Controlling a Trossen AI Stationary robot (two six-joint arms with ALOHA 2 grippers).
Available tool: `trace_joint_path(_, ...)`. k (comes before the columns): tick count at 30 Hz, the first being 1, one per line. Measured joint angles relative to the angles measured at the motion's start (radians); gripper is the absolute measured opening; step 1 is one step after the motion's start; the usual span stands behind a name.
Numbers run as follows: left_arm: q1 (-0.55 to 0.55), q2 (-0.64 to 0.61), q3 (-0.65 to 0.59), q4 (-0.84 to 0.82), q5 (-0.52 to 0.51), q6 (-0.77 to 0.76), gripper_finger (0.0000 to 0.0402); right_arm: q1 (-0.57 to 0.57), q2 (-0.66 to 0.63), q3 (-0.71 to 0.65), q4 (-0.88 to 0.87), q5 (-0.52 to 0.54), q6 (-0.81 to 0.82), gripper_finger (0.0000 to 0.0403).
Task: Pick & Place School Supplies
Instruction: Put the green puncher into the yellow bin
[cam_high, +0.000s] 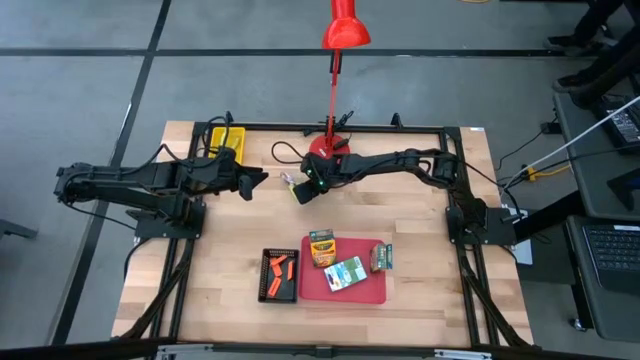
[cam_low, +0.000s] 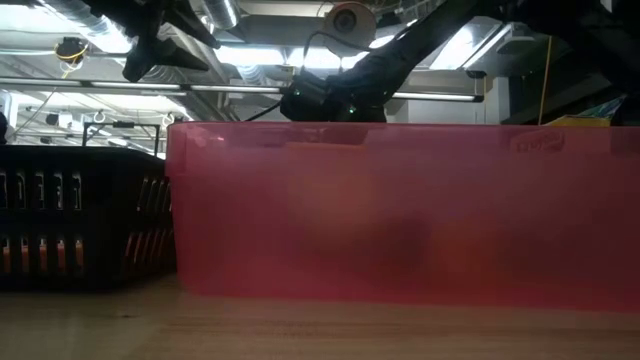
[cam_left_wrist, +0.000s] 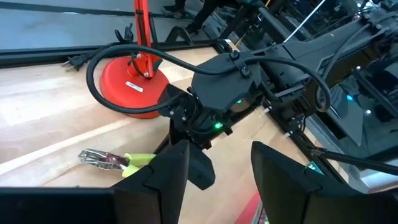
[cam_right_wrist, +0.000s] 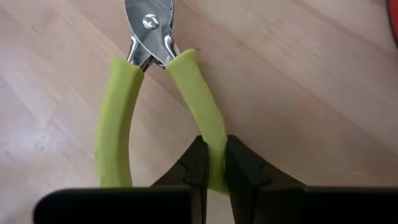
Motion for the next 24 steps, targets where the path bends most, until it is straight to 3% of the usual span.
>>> trace_joint_path(6,-0.013,-0.021,0.0,-0.04,0.084,-0.051,0.0171,0.008,-0.038,-0.007,-0.015,-0.006,-0.008,0.0033)
trace_joint_path(11,-0.109,-0.042,0.0,-0.1,0.138,-0.105,0.0171,0.011,-0.161,-0.003,0.005,0.06,-0.039,0.0033)
trace_joint_path(15,-0.197,-0.028,-0.006,-0.037,0.173,-0.136,0.0173,-0.006,-0.25,-0.004,0.014,0.079,-0.088,0.0033)
trace_joint_path(18,-0.222,-0.004,-0.031,0.121,0.189,-0.136,0.0184,-0.005,-0.326,-0.002,0.068,0.034,-0.115,0.0033)
trace_joint_path(24,-0.19,0.038,-0.148,0.724,0.12,-0.079,0.022,0.0,-0.4,-0.004,0.132,-0.053,-0.097,0.0033)
